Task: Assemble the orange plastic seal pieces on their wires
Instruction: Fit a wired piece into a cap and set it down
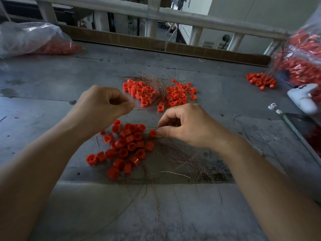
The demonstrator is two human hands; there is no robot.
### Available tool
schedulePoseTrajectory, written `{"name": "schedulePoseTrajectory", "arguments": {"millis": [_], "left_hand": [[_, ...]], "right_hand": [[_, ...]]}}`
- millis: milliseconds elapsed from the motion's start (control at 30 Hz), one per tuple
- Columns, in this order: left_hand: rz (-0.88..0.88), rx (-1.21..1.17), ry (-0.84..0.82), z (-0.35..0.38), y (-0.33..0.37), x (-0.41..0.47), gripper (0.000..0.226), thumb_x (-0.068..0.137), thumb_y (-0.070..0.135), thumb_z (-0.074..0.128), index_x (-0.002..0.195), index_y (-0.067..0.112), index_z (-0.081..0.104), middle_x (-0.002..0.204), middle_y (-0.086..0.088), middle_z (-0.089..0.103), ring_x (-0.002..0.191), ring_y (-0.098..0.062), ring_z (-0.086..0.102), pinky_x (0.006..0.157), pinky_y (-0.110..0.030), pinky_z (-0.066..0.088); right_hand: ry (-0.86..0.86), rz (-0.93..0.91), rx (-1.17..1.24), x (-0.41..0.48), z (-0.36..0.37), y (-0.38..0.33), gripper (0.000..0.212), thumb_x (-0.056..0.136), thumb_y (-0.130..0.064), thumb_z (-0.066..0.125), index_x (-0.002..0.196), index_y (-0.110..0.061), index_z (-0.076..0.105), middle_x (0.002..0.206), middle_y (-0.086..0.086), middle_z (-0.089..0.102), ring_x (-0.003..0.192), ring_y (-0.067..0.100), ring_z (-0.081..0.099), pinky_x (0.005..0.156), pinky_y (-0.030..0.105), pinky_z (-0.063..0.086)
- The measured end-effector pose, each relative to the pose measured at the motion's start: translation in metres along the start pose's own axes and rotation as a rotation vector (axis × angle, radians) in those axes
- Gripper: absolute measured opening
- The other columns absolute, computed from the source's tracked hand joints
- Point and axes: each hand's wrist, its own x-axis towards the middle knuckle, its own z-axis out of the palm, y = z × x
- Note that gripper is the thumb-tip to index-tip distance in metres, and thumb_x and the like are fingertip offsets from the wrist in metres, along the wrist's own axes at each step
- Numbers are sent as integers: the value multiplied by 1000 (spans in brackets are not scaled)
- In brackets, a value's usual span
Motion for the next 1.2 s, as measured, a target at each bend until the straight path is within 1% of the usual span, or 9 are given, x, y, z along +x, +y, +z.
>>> {"name": "schedulePoseTrajectory", "arguments": {"millis": [100,233,367,533,633,767,867,1100,1200], "left_hand": [[64,117,67,4,-3,7,6,81,20,67,85,25,69,75,18,59,72,-4,57,63,-15,37],[123,312,100,10,-4,21,35,86,19,61,121,18,59,110,-3,58,98,-14,50,81,-22,31],[157,366,55,13,1,36,48,88,11,57,134,19,46,135,-11,46,123,-27,42,98,-35,32],[189,419,-48,21,-4,51,56,89,1,51,140,21,38,147,-3,34,135,-22,28,108,-31,21],[206,435,-24,23,-9,51,52,89,0,52,136,20,44,142,-5,44,130,-23,38,104,-31,27],[228,377,82,18,-11,46,26,86,7,60,109,15,68,108,-8,67,97,-22,59,82,-29,40],[256,359,86,17,-11,42,17,82,5,63,96,11,72,95,-7,69,83,-16,55,75,-23,37],[217,307,78,14,-10,33,16,79,13,70,95,14,72,88,-3,70,77,-11,55,73,-21,40],[188,277,82,8,-7,29,7,76,26,72,79,21,69,70,12,62,64,-2,53,60,-13,36]], "right_hand": [[19,7,53,-1,-6,0,10,79,-35,66,75,-26,64,69,-14,61,67,-8,54,61,5,42],[151,40,123,-1,-18,6,9,78,-34,66,73,-27,64,66,-15,61,63,-8,55,58,5,42],[300,129,142,1,-27,17,10,82,-28,66,74,-22,67,64,-11,60,60,0,54,64,20,46],[363,177,136,3,-28,24,13,83,-25,66,70,-24,64,60,-10,58,57,2,52,60,19,44],[385,199,111,4,-28,26,15,83,-25,66,69,-25,63,62,-8,59,60,6,54,64,23,47],[422,216,95,6,-28,28,17,83,-25,66,67,-27,62,65,-3,63,66,16,61,68,28,50],[438,230,89,6,-27,30,18,83,-25,66,66,-26,62,66,-1,64,67,20,62,69,30,51],[445,254,30,8,-25,37,19,84,-25,65,66,-25,61,62,-4,62,59,13,59,63,24,49],[465,249,-31,10,-26,41,18,84,-26,65,67,-25,61,62,-7,61,57,8,56,55,10,41]]}}
